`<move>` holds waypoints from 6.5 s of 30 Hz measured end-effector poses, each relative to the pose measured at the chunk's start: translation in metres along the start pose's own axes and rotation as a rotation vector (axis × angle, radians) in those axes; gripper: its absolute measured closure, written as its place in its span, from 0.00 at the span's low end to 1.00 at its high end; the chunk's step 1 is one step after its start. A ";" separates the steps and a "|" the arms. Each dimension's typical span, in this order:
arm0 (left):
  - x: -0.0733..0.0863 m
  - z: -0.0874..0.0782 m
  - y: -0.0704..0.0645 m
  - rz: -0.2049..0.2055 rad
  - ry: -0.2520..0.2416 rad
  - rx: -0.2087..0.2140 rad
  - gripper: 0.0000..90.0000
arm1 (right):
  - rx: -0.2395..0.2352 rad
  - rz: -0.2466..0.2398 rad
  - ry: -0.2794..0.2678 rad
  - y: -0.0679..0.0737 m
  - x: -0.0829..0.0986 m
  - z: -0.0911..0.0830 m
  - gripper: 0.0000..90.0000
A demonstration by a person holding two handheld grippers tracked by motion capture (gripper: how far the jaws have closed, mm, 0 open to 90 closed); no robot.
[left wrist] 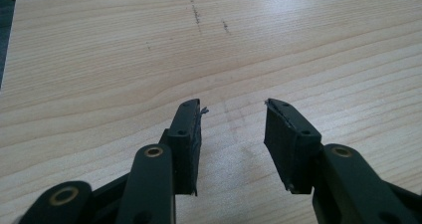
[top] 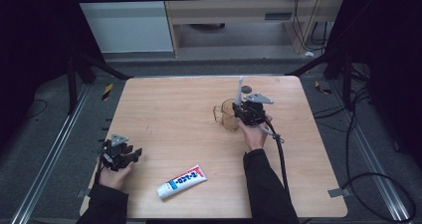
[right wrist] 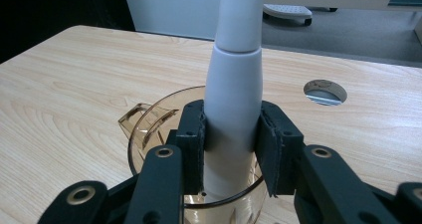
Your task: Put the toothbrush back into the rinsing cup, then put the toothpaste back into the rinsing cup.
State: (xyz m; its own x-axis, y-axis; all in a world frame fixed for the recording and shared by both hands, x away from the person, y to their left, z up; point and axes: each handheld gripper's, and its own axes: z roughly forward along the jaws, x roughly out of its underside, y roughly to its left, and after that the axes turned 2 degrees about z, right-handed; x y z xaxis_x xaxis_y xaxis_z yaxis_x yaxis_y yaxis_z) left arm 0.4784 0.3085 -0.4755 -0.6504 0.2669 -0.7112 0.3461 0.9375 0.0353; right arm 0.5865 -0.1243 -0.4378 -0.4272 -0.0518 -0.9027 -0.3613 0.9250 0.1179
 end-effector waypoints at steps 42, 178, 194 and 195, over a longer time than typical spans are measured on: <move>-0.001 0.000 -0.001 0.002 -0.003 0.000 0.64 | -0.020 -0.035 -0.003 0.006 -0.002 -0.009 0.38; -0.033 0.010 -0.160 0.481 0.396 0.388 0.65 | 0.004 -0.079 0.268 -0.052 0.084 -0.127 0.20; -0.057 -0.028 -0.122 0.283 0.116 0.283 0.75 | 0.017 -0.066 0.248 -0.056 0.086 -0.129 0.20; -0.060 -0.030 -0.118 0.277 0.096 0.268 0.75 | 0.019 -0.066 0.239 -0.057 0.086 -0.129 0.20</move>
State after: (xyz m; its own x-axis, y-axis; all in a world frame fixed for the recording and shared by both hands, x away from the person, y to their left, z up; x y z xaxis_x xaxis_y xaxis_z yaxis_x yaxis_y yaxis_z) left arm 0.4558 0.1884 -0.4161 -0.5634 0.5334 -0.6309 0.6735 0.7388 0.0231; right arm 0.4633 -0.2298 -0.4683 -0.5880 -0.1972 -0.7845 -0.3796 0.9237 0.0523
